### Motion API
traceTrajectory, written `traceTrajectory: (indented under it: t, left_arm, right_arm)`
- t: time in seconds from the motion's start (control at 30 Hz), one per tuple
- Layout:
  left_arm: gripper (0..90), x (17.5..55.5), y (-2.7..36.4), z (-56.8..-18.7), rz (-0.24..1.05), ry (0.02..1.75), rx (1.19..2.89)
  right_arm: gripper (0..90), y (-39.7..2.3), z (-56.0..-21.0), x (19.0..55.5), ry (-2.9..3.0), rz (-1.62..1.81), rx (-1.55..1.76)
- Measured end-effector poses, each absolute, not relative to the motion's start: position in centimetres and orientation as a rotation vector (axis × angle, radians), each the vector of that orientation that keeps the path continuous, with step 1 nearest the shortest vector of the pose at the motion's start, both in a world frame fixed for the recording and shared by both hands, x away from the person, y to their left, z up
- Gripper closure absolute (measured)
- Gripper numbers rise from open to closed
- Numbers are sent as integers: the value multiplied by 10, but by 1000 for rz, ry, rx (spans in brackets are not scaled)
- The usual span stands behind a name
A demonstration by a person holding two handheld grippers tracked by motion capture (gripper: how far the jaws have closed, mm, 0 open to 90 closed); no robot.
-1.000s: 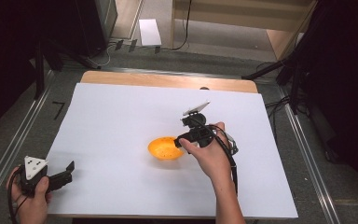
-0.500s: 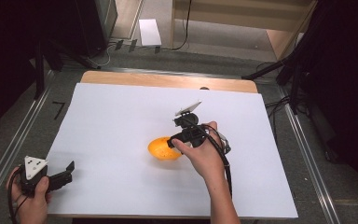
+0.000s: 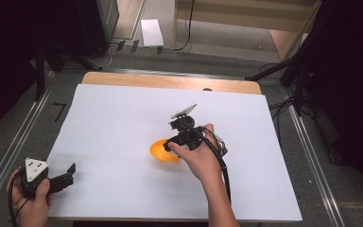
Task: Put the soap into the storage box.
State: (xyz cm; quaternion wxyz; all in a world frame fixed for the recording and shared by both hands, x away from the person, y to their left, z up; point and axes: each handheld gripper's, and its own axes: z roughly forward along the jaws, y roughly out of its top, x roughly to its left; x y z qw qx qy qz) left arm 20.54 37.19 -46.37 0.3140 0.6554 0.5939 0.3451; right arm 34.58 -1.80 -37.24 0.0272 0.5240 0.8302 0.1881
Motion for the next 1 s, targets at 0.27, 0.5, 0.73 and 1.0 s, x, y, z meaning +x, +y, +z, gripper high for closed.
traceTrajectory:
  t: [0.27,0.5,0.73,1.0]
  left_arm:
    - [71,206,372,-464,908,1568,1728]
    - [70,206,372,-464,907,1569,1725]
    - [71,206,372,-464,905,1568,1724]
    - [71,206,372,-464,907,1567,1727]
  right_arm:
    - [252,-10,-376,346,2573,573,1612]
    - [252,-5,-381,347,2580,557,1604]
    - [252,-1,-388,347,2584,550,1606]
    - [252,0,-396,347,2595,530,1612]
